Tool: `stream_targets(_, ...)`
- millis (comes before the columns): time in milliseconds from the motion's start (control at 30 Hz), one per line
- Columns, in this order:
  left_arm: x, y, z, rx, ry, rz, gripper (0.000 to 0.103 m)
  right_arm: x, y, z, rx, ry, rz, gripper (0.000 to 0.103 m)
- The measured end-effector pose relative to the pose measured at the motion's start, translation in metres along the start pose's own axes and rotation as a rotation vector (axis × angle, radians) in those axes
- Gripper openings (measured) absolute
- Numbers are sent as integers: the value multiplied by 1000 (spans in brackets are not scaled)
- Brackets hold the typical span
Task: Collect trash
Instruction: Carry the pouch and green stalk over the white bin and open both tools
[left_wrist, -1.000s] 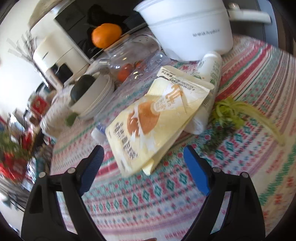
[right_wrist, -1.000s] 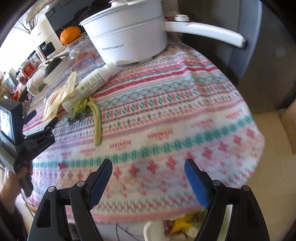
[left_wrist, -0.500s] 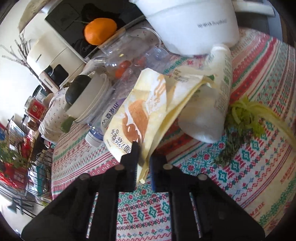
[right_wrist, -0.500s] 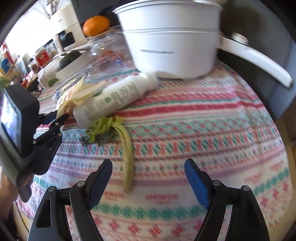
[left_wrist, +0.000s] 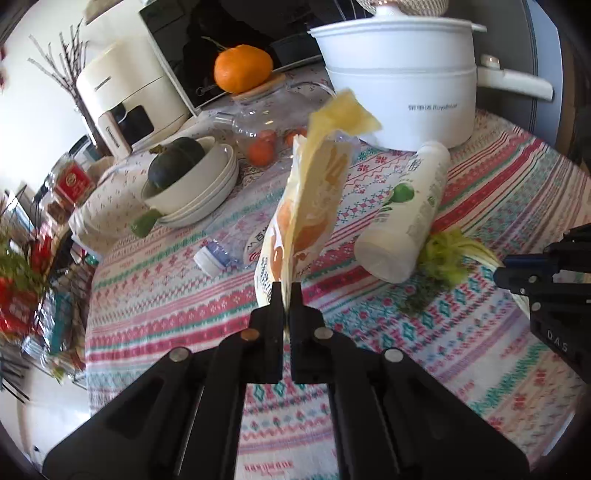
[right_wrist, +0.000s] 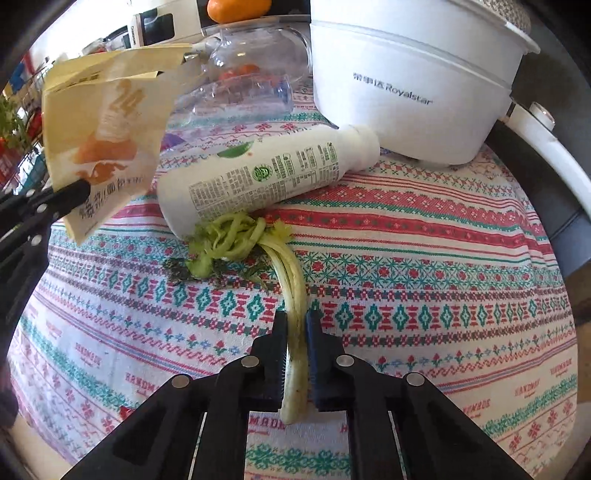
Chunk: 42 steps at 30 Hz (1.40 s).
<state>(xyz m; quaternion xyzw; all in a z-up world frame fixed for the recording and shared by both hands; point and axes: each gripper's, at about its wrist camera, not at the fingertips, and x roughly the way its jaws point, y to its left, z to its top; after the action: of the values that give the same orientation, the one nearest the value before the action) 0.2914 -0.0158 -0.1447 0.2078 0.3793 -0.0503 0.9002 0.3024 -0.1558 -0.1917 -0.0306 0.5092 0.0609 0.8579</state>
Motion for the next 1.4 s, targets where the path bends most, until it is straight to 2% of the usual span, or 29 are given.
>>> stream_targets(367,-56,2,-14,-78,-6,-61,2,-98,-7,-21,-19,-122,29,10)
stream_targets(633,-116,-13,-23,-96,-71,-127,3,-179,-17,-51,-28,-198,32,10)
stream_targets(833,-156,-23,-32,-125,-101,-199,2,-224,-28,-77,-7,-244,51,10)
stream_targets(1067,-186,-44,-51,-141,-89,-297,2,-255,-51,-117,19,-271,56,10)
stream_targets(1233,-192,-79,-65,-104,-41,-410,2,-259,-75,-146,73,-270,76,10)
stream_targets(1333,-192,-102,-74,-79,0,-480,3,-251,-95,-164,142,-215,99,10)
stream_targets(1400,-191,-120,-79,-53,30,-521,3,-250,-108,-174,161,-203,75,10)
